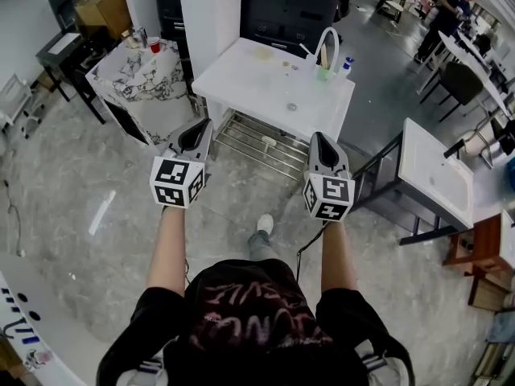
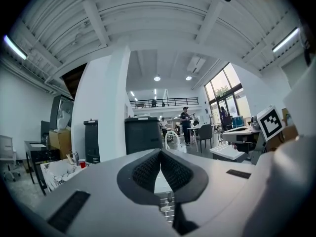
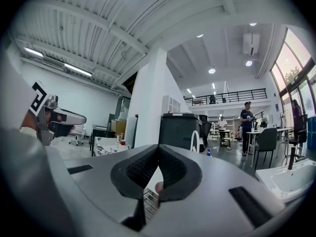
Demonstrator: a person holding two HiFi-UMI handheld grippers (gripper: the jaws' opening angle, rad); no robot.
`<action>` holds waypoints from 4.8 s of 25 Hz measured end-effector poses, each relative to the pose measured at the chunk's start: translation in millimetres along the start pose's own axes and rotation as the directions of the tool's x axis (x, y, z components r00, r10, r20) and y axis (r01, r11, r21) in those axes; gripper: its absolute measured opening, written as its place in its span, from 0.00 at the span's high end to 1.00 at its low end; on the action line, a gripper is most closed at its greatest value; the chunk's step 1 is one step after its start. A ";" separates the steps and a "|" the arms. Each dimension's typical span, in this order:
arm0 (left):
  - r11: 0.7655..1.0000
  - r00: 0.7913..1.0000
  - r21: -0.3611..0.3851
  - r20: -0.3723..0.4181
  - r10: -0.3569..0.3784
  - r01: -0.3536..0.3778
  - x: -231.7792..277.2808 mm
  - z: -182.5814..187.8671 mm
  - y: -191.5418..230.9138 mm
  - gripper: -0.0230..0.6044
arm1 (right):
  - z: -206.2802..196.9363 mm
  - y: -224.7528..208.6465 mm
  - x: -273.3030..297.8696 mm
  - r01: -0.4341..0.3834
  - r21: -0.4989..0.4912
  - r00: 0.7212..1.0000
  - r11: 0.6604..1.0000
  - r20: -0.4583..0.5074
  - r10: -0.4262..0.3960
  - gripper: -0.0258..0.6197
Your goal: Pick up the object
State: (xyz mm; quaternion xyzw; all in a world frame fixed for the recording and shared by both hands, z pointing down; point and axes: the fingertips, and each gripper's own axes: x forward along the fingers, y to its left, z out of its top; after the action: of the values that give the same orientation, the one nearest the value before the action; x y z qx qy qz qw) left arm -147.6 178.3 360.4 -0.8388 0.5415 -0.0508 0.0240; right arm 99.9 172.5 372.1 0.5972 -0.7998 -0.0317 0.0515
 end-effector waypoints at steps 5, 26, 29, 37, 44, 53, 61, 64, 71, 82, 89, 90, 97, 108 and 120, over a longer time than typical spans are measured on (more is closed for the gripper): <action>1.000 1.000 -0.001 -0.024 0.009 -0.009 45.6 -13.1 24.1 0.94 | -10.5 -11.7 54.8 -0.009 0.006 1.000 1.000 -0.010 0.009 0.94; 0.999 0.994 0.001 -0.101 0.047 -0.047 304.7 -20.0 81.7 0.94 | -29.1 -106.0 311.9 -0.109 0.041 0.993 0.993 -0.035 0.110 0.94; 0.999 0.993 0.006 -0.107 0.048 -0.047 324.6 -19.5 84.5 0.94 | -29.3 -111.9 331.5 -0.123 0.047 0.992 0.991 -0.031 0.124 0.94; 0.999 0.993 0.009 -0.108 0.040 -0.039 373.0 -19.2 102.8 0.94 | -31.7 -119.6 379.3 -0.141 0.062 0.989 0.988 -0.033 0.144 0.94; 1.000 0.995 -0.006 -0.100 -0.024 0.024 439.2 -29.5 128.4 0.94 | -39.8 -131.7 437.3 -0.098 0.048 0.994 0.994 -0.050 0.100 0.94; 0.988 0.982 -0.035 -0.112 -0.153 0.150 533.9 -51.4 182.5 0.94 | -46.5 -142.6 522.4 0.030 0.069 0.997 0.997 -0.067 -0.026 0.94; 0.948 0.941 -0.101 -0.130 -0.312 0.300 607.1 -78.9 215.0 0.94 | -53.9 -147.7 578.2 0.161 0.069 0.982 0.985 -0.113 -0.152 0.94; 0.927 0.918 -0.120 -0.140 -0.371 0.357 629.2 -91.5 218.6 0.94 | -57.5 -150.4 590.4 0.208 0.065 0.971 0.976 -0.129 -0.199 0.94; 0.894 0.876 -0.114 -0.180 -0.447 0.433 662.5 -106.5 212.2 0.94 | -64.5 -160.2 607.1 0.260 0.070 0.957 0.963 -0.148 -0.248 0.94; 0.893 0.871 -0.097 -0.198 -0.449 0.438 677.7 -100.5 200.2 0.94 | -58.4 -172.0 612.8 0.235 0.061 0.964 0.970 -0.140 -0.225 0.94; 0.894 0.860 -0.080 -0.248 -0.446 0.441 690.3 -119.7 191.2 0.93 | -61.3 -182.2 614.6 0.230 0.065 0.966 0.971 -0.139 -0.220 0.94; 0.890 0.854 -0.073 -0.259 -0.452 0.449 692.3 -123.9 188.2 0.93 | -61.9 -183.7 614.1 0.231 0.064 0.965 0.971 -0.141 -0.220 0.94; 0.846 0.780 -0.025 -0.373 -0.501 0.532 708.9 -166.2 164.6 0.76 | -72.0 -192.0 608.6 0.249 0.058 0.959 0.967 -0.155 -0.238 0.94; 0.773 0.645 0.027 -0.570 -0.509 0.633 737.0 -258.1 145.6 0.73 | -86.3 -200.1 606.0 0.299 0.071 0.943 0.952 -0.177 -0.283 0.94; 0.740 0.538 0.027 -0.705 -0.462 0.672 759.5 -316.3 135.0 0.71 | -97.9 -224.2 610.9 0.343 0.066 0.925 0.937 -0.201 -0.324 0.94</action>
State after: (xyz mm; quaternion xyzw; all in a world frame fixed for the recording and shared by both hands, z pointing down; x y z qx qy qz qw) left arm 5.0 -564.5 706.9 -0.8810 0.1935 -0.4274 -0.0612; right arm 153.1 -475.8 471.3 0.7267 -0.6787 0.0562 0.0903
